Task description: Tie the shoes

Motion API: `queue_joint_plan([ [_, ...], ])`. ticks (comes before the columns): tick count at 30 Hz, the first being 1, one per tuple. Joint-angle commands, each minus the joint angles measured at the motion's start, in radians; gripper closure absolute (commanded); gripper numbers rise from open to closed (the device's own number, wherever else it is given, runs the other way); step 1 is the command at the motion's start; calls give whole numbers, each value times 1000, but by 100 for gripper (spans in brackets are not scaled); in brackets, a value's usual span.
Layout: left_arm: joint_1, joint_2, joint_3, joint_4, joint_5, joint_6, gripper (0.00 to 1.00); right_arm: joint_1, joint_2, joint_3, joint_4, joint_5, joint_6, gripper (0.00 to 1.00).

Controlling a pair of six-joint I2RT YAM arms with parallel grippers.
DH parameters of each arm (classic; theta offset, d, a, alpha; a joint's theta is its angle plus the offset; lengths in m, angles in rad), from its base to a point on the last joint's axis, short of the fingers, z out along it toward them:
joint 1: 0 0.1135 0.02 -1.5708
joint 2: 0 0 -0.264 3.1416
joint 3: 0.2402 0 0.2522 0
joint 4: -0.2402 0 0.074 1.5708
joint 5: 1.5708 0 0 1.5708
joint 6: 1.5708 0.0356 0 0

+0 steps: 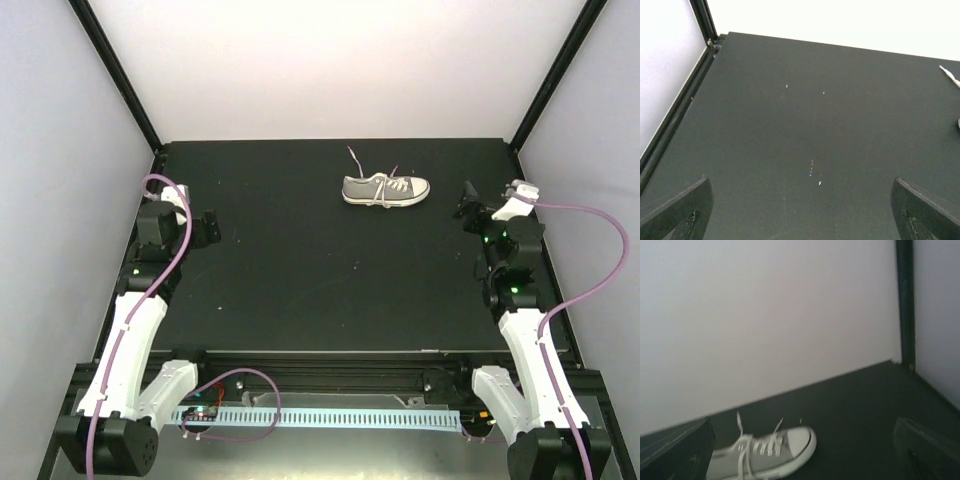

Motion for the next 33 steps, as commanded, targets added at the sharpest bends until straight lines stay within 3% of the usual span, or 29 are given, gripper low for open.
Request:
queue_joint_plan([
  [1, 5, 26, 49, -41, 5, -6, 1, 3, 13, 33, -136, -181, -38, 0],
  [3, 6, 20, 24, -4, -16, -8, 1, 9, 42, 77, -188, -234, -65, 0],
  [6, 5, 19, 21, -7, -26, -11, 1, 58, 103, 168, -302, -196, -76, 0],
  [17, 5, 21, 27, -21, -7, 2, 1, 413, 450, 426, -465, 118, 23, 0],
  [24, 5, 30, 16, -16, 46, 11, 1, 489, 758, 633, -498, 185, 105, 0],
  [33, 6, 56, 25, -26, 53, 8, 1, 512, 1195, 1071, -695, 285, 133, 0],
])
